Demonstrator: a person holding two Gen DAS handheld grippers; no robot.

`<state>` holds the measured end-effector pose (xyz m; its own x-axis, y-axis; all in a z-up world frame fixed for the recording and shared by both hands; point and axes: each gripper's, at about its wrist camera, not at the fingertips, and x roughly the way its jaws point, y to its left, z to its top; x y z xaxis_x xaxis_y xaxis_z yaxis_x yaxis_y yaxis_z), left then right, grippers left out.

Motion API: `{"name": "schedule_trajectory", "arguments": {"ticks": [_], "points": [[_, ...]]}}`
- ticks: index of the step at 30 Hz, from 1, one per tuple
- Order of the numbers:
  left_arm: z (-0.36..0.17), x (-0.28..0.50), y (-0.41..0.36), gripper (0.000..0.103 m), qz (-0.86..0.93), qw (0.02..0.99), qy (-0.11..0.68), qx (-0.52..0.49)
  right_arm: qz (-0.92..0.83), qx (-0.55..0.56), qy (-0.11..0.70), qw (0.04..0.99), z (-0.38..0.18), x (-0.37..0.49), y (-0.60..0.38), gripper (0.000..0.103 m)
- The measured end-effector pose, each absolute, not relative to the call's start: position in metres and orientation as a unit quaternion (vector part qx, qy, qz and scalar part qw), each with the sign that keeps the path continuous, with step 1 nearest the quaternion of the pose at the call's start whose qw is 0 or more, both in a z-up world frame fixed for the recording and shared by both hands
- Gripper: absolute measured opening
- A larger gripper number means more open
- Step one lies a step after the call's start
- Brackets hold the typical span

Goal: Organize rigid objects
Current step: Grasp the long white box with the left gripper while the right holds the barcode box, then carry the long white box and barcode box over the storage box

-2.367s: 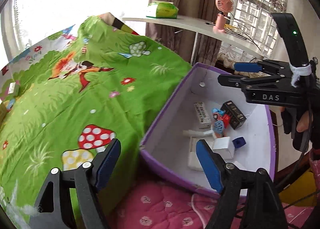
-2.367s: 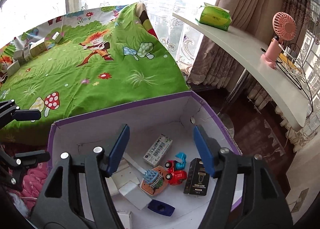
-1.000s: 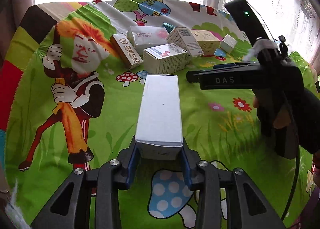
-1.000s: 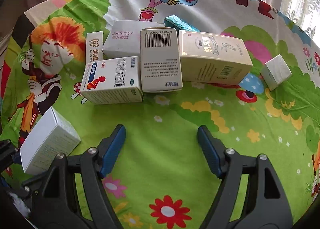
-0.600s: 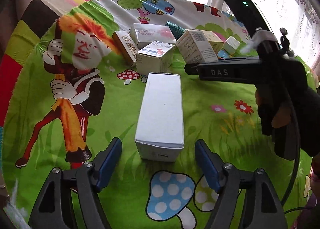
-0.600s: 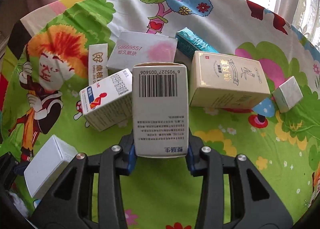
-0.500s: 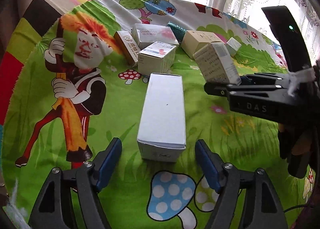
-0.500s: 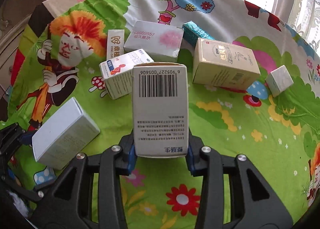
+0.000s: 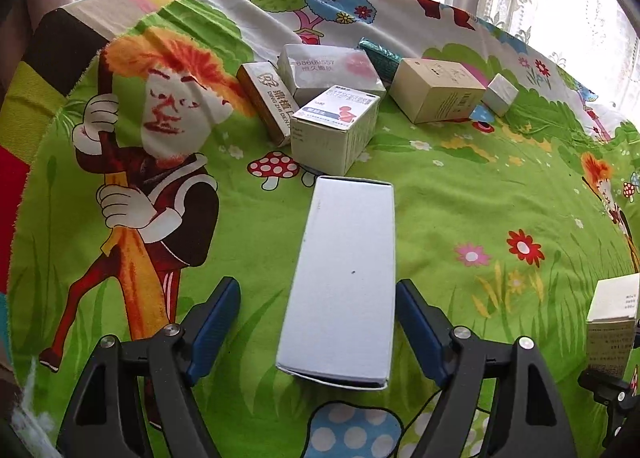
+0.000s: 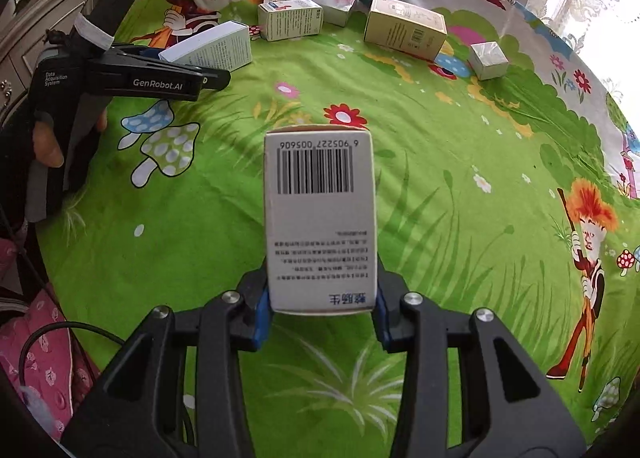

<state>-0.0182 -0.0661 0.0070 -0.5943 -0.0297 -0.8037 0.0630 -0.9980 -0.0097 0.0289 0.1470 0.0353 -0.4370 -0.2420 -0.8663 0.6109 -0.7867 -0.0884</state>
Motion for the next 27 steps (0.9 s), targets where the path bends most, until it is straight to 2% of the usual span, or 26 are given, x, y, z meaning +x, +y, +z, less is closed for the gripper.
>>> {"name": "schedule_trajectory", "arguments": {"ticks": [2, 5, 13, 27], "points": [[0.007, -0.019, -0.067, 0.078, -0.894, 0.027, 0.021, 0.448, -0.837, 0.451, 0.178, 0.254, 0.034, 0.022, 0.147, 0.044], [0.011, -0.012, -0.073, 0.037, -0.9, 0.029, 0.028, 0.434, -0.851, 0.434, 0.162, 0.248, 0.029, 0.019, 0.144, 0.045], [0.014, 0.025, -0.082, 0.037, -0.897, 0.015, 0.064, 0.436, -0.87, 0.409, 0.132, 0.243, 0.027, 0.042, 0.149, 0.043], [0.02, 0.093, -0.029, 0.037, -0.897, -0.034, 0.018, 0.441, -0.881, 0.405, 0.099, 0.224, 0.042, 0.089, 0.168, 0.043]]}}
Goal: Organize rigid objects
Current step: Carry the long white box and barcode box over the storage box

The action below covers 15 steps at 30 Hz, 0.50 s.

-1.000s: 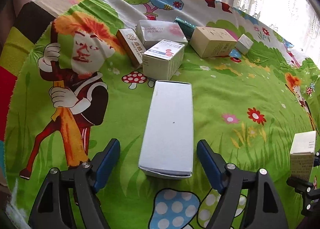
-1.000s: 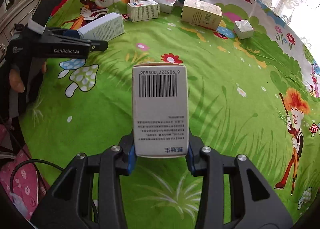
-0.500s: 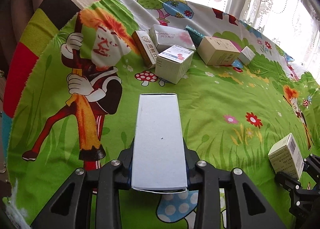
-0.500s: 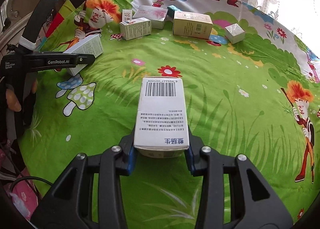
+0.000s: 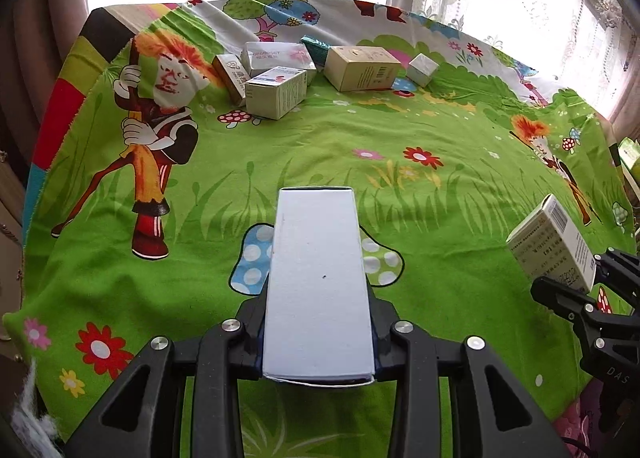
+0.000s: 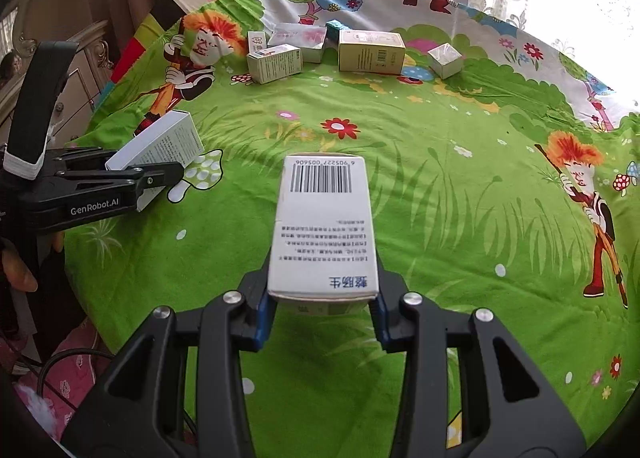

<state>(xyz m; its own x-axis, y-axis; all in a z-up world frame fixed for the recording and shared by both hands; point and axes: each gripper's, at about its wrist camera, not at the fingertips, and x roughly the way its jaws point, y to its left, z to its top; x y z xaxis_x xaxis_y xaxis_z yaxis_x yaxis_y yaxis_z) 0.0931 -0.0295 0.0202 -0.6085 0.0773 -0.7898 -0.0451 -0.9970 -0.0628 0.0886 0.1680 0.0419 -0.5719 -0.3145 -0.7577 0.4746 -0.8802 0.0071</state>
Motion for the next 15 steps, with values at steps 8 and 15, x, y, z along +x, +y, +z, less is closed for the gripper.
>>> {"name": "schedule_trajectory", "arguments": {"ticks": [8, 15], "points": [[0.026, 0.12, -0.009, 0.037, 0.896, 0.054, 0.004, -0.44, -0.891, 0.393, 0.094, 0.208, 0.053, 0.122, 0.191, 0.043], [0.019, 0.133, 0.013, 0.037, 0.889, 0.07, 0.025, -0.452, -0.898, 0.389, 0.07, 0.192, 0.053, 0.138, 0.222, 0.043]]}}
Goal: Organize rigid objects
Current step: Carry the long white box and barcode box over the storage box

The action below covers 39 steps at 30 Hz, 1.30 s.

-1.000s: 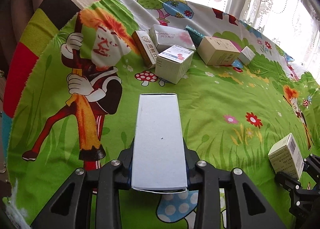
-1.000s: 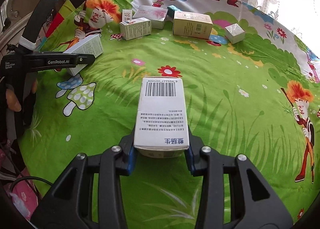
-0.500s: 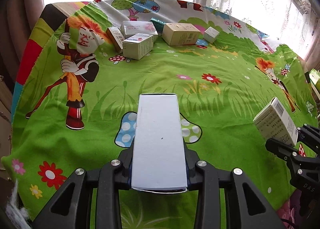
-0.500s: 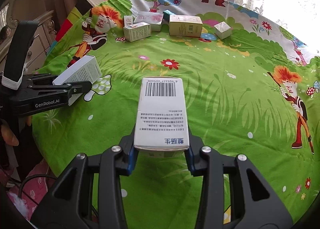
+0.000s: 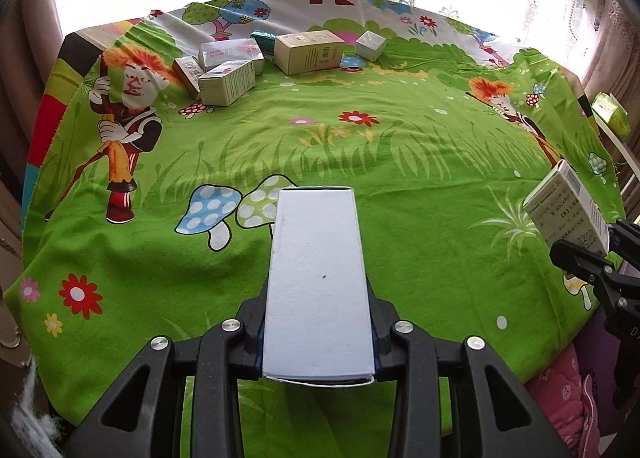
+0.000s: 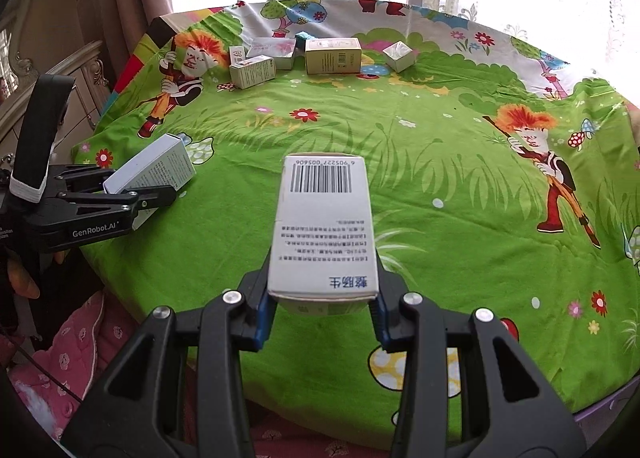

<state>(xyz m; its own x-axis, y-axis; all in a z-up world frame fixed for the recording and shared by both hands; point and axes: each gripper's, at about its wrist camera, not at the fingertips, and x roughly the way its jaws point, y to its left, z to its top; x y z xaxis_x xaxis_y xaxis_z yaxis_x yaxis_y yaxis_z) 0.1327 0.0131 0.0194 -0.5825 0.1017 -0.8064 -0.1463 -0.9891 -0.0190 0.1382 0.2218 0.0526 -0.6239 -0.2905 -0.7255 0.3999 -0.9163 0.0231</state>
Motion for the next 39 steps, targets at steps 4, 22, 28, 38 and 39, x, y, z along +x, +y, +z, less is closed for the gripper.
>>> {"name": "schedule_trajectory", "arguments": {"ticks": [4, 22, 28, 38, 39], "points": [[0.019, 0.139, 0.03, 0.037, 0.887, 0.088, 0.04, -0.453, -0.902, 0.386, 0.059, 0.184, 0.053, 0.149, 0.238, 0.043], [0.03, 0.183, 0.115, 0.037, 0.87, 0.178, 0.112, -0.447, -0.914, 0.376, 0.031, 0.148, 0.059, 0.198, 0.298, 0.043], [0.03, 0.197, 0.149, 0.037, 0.856, 0.217, 0.147, -0.445, -0.916, 0.385, 0.019, 0.113, 0.056, 0.212, 0.331, 0.043], [0.022, 0.234, 0.221, 0.037, 0.817, 0.308, 0.229, -0.431, -0.913, 0.402, 0.004, 0.062, 0.049, 0.244, 0.378, 0.043], [0.022, 0.237, 0.227, 0.037, 0.813, 0.315, 0.237, -0.428, -0.913, 0.404, 0.003, 0.06, 0.048, 0.247, 0.381, 0.043]]}}
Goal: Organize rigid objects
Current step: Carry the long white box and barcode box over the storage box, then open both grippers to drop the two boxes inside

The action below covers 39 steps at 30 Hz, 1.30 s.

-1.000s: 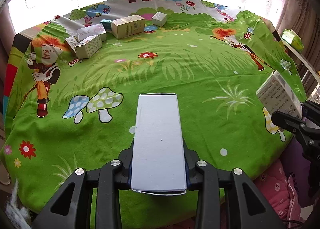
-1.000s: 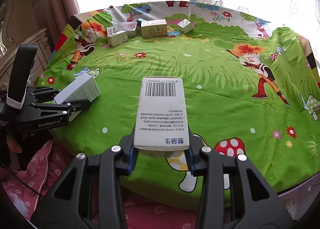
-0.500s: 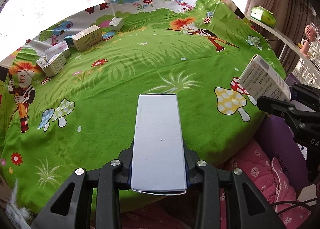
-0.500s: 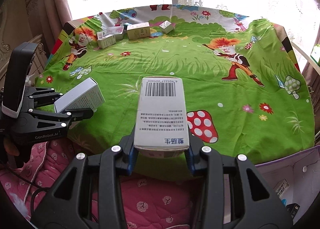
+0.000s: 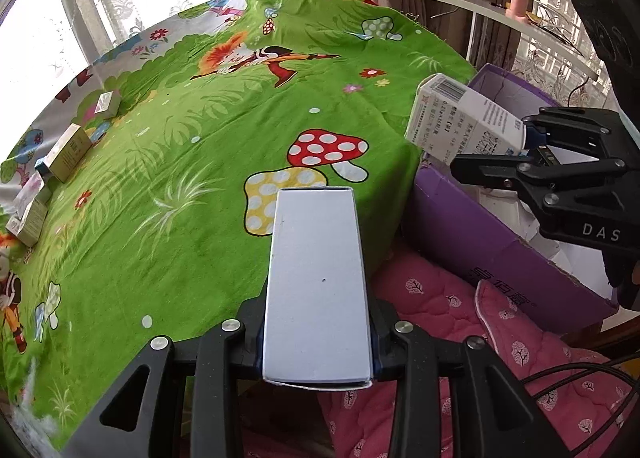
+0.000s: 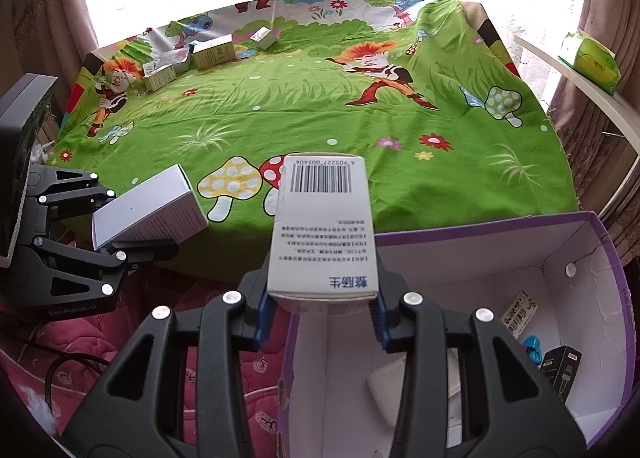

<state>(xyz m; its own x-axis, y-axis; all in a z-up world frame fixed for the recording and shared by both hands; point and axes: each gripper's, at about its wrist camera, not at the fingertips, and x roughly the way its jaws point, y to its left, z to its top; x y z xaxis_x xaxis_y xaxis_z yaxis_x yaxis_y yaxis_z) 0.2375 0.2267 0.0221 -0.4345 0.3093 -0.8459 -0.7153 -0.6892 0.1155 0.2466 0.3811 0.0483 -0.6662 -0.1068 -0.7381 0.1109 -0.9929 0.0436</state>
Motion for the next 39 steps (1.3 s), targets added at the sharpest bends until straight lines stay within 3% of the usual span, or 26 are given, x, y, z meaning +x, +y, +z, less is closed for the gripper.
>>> {"name": "schedule_trajectory", "arguments": {"ticks": [19, 29, 39], "points": [[0.026, 0.275, 0.329, 0.037, 0.761, 0.393, 0.339, -0.389, -0.905, 0.418, -0.039, -0.071, 0.042, 0.298, 0.478, 0.043], [0.068, 0.265, 0.318, 0.036, 0.805, 0.397, 0.243, -0.368, -0.908, 0.405, -0.052, -0.097, 0.045, 0.312, 0.499, 0.043], [0.071, 0.292, 0.371, 0.037, 0.768, 0.487, 0.248, -0.334, -0.905, 0.405, -0.045, -0.118, 0.049, 0.319, 0.509, 0.044]]}}
